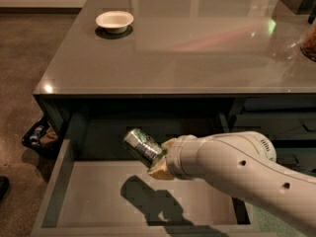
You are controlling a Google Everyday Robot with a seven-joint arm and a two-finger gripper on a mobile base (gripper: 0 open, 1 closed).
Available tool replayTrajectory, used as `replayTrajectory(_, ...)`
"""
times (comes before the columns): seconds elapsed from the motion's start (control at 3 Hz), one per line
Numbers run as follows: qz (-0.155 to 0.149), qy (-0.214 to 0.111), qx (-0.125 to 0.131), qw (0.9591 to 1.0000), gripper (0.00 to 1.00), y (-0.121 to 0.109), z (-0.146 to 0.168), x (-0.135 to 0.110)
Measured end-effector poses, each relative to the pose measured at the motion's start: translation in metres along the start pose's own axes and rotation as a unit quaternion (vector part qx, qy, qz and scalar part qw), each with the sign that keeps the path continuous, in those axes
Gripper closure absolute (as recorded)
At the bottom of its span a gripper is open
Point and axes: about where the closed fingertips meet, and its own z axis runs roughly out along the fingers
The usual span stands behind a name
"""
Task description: Place green can into top drawer
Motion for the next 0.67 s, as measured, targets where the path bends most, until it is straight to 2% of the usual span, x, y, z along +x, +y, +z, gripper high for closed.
replayTrajectory(0.33,0.011,0.024,-0.013,0.9996,1.00,0.004,0.023,0.033)
replayTrajectory(0.67,0.006,0.074,-0.034,0.9967,1.00,0.008,0.053,0.069)
